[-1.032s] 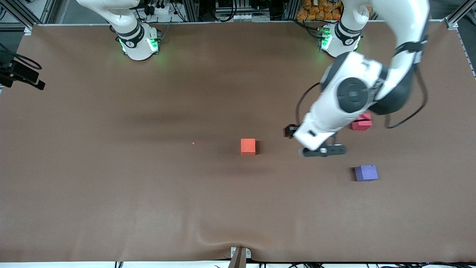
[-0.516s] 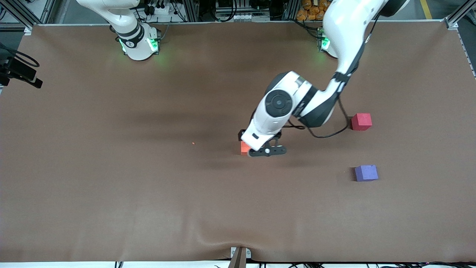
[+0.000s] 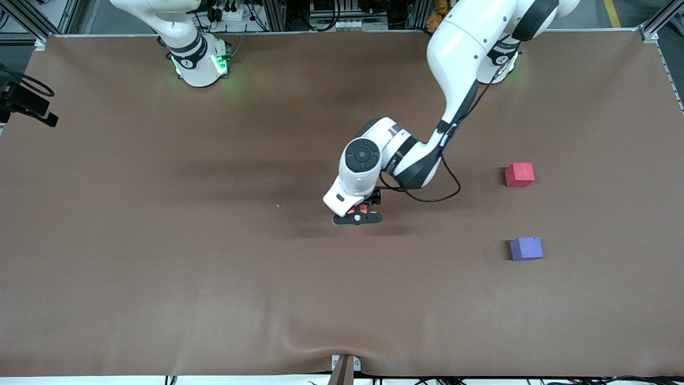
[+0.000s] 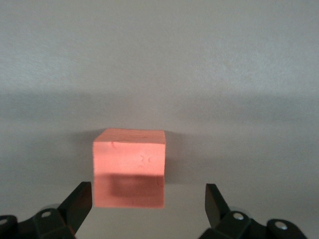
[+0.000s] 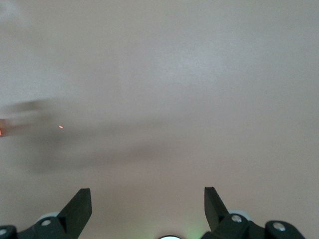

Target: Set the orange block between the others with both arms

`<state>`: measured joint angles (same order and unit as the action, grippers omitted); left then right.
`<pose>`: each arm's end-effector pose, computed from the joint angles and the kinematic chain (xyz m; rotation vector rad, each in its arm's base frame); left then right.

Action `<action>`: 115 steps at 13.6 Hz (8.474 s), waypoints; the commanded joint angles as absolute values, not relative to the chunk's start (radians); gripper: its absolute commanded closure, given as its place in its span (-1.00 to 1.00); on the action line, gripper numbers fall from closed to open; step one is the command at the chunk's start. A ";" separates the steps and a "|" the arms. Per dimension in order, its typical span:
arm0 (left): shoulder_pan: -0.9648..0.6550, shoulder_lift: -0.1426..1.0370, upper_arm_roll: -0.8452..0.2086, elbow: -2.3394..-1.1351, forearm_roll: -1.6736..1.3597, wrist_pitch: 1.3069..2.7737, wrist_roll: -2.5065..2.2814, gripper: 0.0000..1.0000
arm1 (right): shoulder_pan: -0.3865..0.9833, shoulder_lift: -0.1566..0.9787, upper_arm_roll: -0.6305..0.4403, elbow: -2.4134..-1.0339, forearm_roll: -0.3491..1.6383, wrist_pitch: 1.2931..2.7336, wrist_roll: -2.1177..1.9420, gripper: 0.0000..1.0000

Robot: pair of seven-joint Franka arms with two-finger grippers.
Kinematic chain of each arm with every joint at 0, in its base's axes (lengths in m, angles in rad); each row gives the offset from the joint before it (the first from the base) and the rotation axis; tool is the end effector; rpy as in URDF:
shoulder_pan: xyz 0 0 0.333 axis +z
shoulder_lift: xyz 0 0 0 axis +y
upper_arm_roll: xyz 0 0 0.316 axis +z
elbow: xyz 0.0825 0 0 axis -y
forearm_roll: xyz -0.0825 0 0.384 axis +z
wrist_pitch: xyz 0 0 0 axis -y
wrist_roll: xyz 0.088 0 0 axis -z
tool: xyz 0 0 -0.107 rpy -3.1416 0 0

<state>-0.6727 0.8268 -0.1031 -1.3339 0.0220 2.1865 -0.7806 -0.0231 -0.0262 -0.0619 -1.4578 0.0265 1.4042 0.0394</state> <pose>0.5441 -0.5080 0.2387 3.0795 0.0409 -0.0291 0.5264 -0.0422 0.6767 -3.1073 0.1872 0.0417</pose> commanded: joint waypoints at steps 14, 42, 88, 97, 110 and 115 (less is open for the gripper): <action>-0.676 0.871 -0.075 -1.316 0.072 2.184 -0.638 -1.00 | -0.032 -0.014 -0.044 -1.439 0.009 1.376 0.057 -1.00; -0.046 0.387 -0.087 -1.667 0.055 1.884 -0.247 1.00 | 0.005 -0.012 -0.041 -1.440 0.008 1.374 0.057 -1.00; 0.126 0.391 -0.100 -2.083 0.071 2.447 0.060 -1.00 | 0.017 -0.005 -0.040 -1.440 0.003 1.381 0.058 -1.00; 0.118 0.229 -0.101 -1.913 0.060 2.140 0.002 -1.00 | 0.015 -0.005 -0.040 -1.440 0.002 1.381 0.057 -1.00; 0.120 0.087 -0.176 -1.639 0.060 1.700 -0.091 -1.00 | 0.017 -0.003 -0.040 -1.440 0.003 1.381 0.057 -1.00; 0.120 0.034 -0.196 -1.585 0.058 1.631 -0.086 -1.00 | 0.017 -0.003 -0.040 -1.440 0.003 1.381 0.058 -1.00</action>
<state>0.1159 0.0720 -0.1863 -1.5931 0.0528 1.6612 -0.0857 0.0039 -0.0090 -0.0373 -1.4523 0.0240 1.3836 0.0411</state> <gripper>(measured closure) 0.000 0.000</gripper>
